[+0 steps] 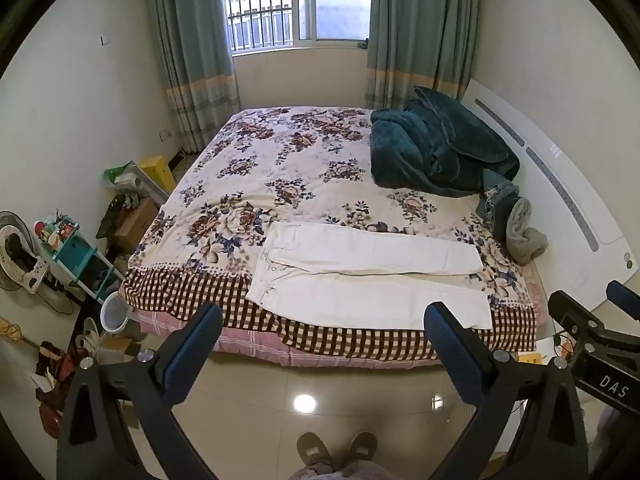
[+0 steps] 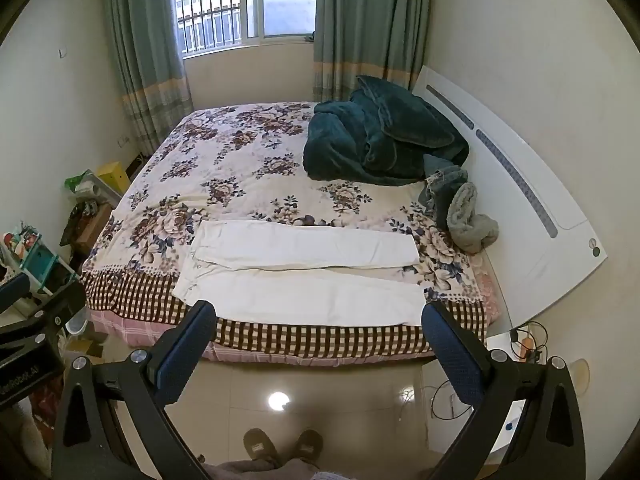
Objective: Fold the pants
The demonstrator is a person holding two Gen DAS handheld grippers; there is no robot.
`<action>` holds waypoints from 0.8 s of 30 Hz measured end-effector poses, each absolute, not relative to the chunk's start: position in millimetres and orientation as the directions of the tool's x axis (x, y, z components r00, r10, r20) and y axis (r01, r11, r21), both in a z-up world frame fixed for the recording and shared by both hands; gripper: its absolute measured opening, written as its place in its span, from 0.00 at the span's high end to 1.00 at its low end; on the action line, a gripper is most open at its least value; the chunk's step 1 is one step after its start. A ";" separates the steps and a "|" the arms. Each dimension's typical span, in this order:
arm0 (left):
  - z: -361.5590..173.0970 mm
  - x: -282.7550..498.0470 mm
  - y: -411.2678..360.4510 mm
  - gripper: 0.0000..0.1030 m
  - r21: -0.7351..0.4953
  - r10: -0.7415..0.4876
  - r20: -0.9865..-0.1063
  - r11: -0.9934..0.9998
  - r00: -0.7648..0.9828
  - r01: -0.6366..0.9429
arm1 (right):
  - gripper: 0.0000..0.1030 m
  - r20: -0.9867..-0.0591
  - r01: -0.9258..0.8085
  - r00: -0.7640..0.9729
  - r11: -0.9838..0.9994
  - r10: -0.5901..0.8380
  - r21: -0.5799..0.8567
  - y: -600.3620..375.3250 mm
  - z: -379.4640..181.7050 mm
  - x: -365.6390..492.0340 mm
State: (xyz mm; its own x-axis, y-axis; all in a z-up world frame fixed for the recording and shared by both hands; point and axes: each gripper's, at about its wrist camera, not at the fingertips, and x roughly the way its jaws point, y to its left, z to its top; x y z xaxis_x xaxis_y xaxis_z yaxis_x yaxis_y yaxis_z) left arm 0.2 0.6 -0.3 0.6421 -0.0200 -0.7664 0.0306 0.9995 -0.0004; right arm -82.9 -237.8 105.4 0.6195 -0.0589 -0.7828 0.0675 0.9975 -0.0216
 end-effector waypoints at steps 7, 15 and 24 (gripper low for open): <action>-0.4 0.4 0.9 0.00 -0.002 -0.021 -0.765 1.000 0.643 0.030 | 0.00 -0.781 0.068 0.622 0.997 -0.061 -0.024 -236.1 107.1 -85.3; -0.4 0.1 0.9 0.00 -0.002 -0.021 -0.763 1.000 0.646 0.030 | 0.00 -0.780 0.067 0.622 0.997 -0.060 -0.024 -237.1 108.6 -85.6; -0.3 0.0 0.8 0.00 0.000 -0.019 -0.761 1.000 0.648 0.028 | 0.00 -0.780 0.065 0.623 0.998 -0.056 -0.019 -230.9 114.3 -88.1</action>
